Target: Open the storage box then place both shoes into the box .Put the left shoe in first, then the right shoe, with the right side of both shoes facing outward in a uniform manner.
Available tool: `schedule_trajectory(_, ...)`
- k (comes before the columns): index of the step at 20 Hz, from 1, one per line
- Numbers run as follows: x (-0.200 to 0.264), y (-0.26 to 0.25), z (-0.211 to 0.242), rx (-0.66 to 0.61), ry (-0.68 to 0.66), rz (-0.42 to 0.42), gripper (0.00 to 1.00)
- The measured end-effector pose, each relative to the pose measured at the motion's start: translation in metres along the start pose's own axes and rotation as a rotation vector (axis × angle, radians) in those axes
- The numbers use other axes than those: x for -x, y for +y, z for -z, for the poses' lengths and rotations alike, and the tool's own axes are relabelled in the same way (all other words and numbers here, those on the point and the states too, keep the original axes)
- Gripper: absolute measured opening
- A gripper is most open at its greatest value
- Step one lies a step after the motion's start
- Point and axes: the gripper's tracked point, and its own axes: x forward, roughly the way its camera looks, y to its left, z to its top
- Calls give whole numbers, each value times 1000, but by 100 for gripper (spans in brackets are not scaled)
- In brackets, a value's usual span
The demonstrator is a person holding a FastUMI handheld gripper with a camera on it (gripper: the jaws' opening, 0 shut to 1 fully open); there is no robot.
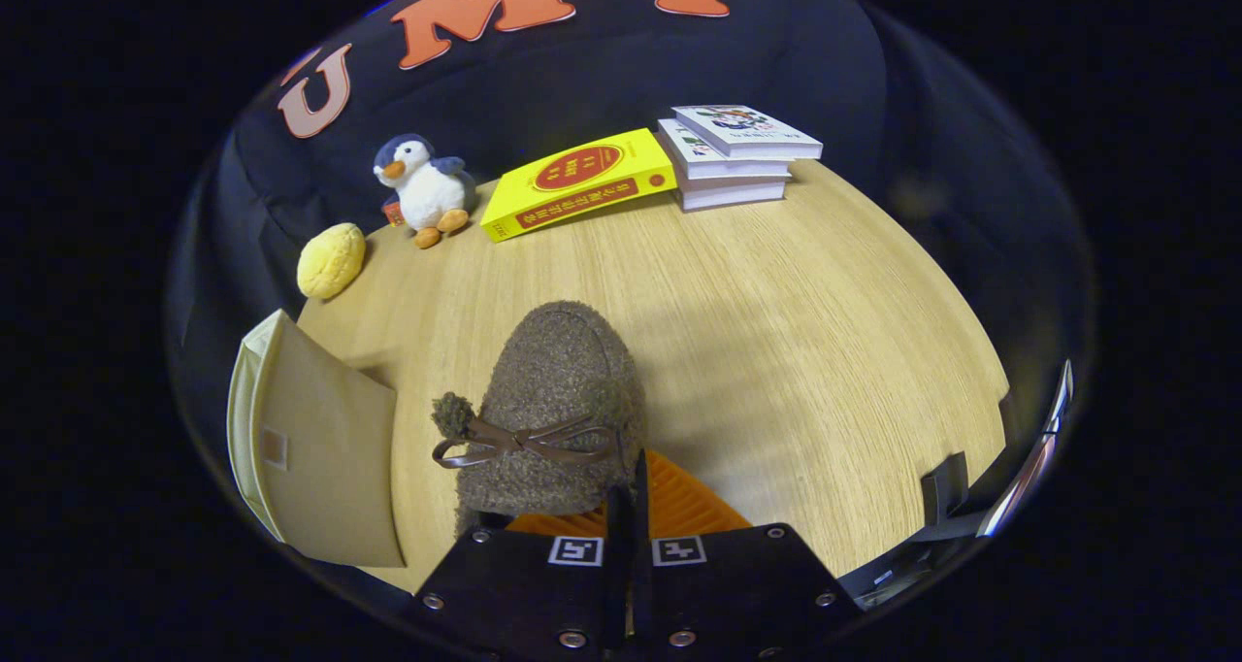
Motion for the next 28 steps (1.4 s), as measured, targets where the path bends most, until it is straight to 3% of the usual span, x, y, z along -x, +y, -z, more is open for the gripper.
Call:
schedule_trajectory(5, 24, 61, -12, 92, -23, -40, 4)
schedule_trajectory(16, 89, 209, -40, 95, -66, -159, 4)
schedule_trajectory(28, 53, 276, 1, 206, 43, -128, 4)
